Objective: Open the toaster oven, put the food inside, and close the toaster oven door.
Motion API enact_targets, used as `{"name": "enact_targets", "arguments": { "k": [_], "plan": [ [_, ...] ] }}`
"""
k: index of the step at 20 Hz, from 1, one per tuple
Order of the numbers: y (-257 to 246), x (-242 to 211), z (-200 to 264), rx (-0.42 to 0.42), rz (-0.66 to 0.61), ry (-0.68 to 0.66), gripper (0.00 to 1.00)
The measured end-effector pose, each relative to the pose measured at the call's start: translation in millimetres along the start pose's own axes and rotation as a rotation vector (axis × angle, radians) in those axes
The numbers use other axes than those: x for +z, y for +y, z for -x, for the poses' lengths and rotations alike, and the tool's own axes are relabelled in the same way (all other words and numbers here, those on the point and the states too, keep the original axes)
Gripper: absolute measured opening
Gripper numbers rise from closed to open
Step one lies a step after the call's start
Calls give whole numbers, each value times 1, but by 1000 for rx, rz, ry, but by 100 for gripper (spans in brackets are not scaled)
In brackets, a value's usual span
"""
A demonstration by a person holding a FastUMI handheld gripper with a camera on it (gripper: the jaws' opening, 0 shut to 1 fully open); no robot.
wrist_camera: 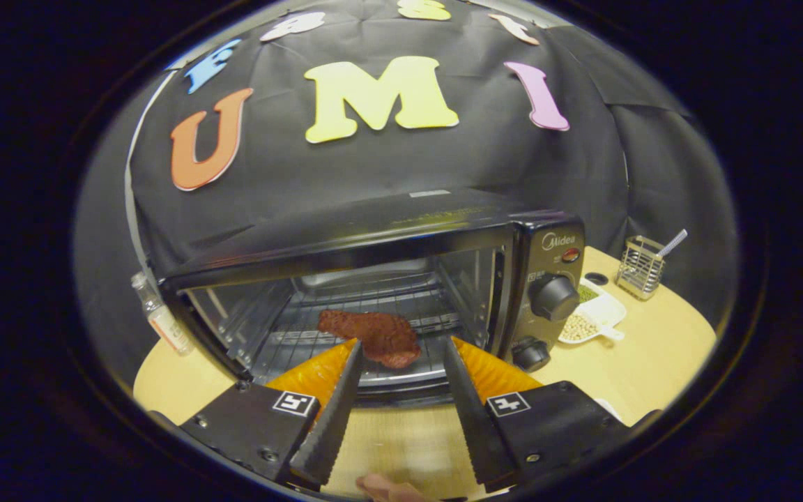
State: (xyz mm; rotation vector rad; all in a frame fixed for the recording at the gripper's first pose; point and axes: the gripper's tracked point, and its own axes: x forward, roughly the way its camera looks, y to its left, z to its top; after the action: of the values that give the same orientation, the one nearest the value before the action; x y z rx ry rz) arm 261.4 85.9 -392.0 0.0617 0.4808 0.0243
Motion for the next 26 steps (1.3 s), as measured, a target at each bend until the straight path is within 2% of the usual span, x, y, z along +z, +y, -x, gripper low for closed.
{"name": "enact_targets", "arguments": {
  "k": [1,2,3,4,5,9,13,16,26],
  "plan": [
    [4,-1,14,14,28,-17,75],
    [8,-3,28,24,52,-29,80],
    [9,-7,41,31,71,-35,85],
    [11,-12,54,39,80,-35,96],
    [14,-16,67,51,89,-35,98],
    [23,-43,106,77,157,-26,98],
    [23,-77,122,73,139,28,98],
    [17,-99,124,48,137,66,98],
    [19,-167,121,53,89,287,98]
  ]
}}
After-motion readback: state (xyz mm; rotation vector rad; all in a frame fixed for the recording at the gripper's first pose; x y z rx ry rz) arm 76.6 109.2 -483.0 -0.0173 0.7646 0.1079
